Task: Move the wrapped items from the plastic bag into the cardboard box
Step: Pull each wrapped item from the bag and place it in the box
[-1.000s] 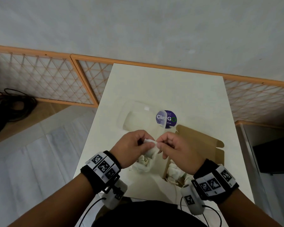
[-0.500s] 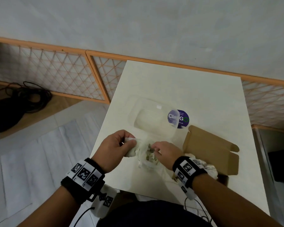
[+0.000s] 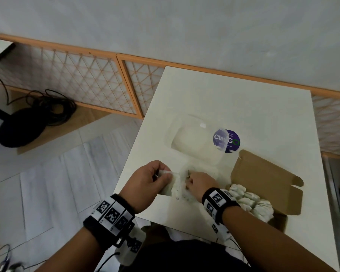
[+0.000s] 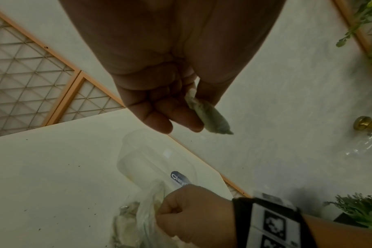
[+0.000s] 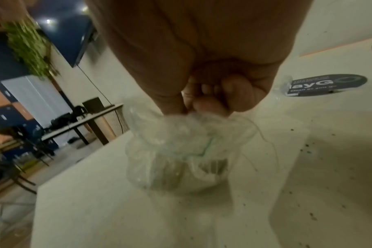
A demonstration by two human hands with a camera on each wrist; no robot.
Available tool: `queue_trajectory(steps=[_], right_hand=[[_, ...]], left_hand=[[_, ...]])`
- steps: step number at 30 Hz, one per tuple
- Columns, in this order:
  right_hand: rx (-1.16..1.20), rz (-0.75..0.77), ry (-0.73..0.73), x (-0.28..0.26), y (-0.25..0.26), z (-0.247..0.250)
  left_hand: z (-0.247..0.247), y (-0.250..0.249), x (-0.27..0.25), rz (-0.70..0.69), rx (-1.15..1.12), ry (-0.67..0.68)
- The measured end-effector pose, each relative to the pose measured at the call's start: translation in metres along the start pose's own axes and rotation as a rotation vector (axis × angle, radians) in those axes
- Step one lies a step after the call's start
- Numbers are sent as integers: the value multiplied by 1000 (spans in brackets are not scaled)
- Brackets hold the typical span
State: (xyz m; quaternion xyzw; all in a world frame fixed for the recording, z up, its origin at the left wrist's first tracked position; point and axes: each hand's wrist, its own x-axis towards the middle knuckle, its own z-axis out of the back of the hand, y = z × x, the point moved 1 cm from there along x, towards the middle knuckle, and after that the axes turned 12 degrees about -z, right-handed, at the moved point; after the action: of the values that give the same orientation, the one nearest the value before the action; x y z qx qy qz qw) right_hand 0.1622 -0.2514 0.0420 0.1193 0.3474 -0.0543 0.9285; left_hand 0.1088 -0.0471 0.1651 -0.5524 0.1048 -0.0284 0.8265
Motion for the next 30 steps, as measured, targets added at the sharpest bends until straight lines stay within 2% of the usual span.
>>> queue_trajectory(steps=[5, 9, 16, 22, 30], right_hand=[[137, 107, -87, -31, -14, 30], [414, 222, -126, -56, -28, 63], [806, 158, -98, -73, -42, 91], [916, 194, -85, -94, -46, 110], [998, 313, -127, -141, -47, 146]], left_hand=[[0, 4, 3, 6, 0, -3], [-4, 3, 6, 5, 2, 12], [-17, -4, 13, -23, 45, 64], [-25, -14, 18, -67, 22, 174], [-42, -56, 21, -286, -47, 397]])
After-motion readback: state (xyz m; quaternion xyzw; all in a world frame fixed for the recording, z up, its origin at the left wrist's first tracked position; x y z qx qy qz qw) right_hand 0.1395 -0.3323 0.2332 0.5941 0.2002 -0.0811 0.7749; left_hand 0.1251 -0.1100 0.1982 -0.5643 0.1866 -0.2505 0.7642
